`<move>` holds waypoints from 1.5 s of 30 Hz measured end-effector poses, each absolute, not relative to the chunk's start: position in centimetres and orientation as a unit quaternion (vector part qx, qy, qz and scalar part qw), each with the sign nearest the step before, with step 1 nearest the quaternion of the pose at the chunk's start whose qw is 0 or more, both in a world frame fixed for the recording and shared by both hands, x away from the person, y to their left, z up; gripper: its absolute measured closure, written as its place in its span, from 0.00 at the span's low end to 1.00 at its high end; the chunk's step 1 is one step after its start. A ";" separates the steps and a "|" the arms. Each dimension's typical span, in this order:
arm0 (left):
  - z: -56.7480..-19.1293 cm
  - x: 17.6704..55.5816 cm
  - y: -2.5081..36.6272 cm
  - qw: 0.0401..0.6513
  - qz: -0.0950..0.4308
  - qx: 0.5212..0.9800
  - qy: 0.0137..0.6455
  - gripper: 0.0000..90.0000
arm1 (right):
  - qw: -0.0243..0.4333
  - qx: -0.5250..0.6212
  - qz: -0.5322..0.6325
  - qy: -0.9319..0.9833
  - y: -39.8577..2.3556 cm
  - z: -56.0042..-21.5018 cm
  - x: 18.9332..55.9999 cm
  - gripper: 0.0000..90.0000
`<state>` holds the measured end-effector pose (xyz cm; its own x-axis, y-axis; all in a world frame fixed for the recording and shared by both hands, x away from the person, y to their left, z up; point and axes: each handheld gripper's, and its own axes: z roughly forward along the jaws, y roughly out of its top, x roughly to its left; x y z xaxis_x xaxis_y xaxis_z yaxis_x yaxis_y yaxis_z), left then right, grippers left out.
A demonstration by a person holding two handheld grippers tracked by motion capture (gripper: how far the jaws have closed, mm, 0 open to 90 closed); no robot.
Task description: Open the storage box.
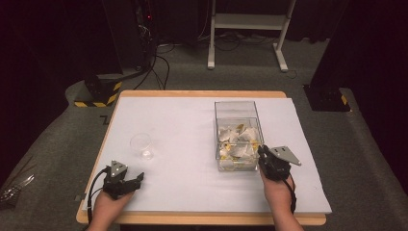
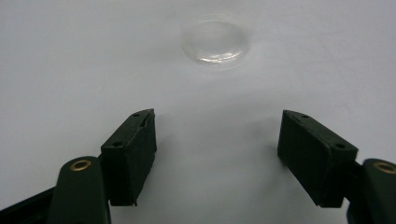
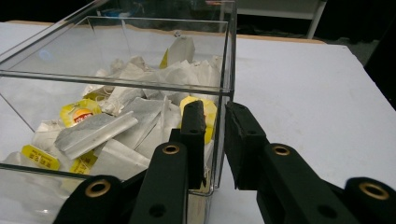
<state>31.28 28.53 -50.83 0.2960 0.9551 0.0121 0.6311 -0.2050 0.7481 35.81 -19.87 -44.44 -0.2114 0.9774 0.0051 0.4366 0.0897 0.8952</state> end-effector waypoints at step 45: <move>-50.8 31.3 28.5 0.328 0.248 0.734 0.541 0.31 | 0.323 0.539 0.421 0.654 -19.7 -45.1 33.4 0.93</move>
<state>31.30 28.51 -50.85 0.2930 0.9561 0.0087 0.6312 -0.2003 0.7493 33.39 -19.71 -45.10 -0.2102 0.9772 0.0301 0.4330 0.0654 0.8990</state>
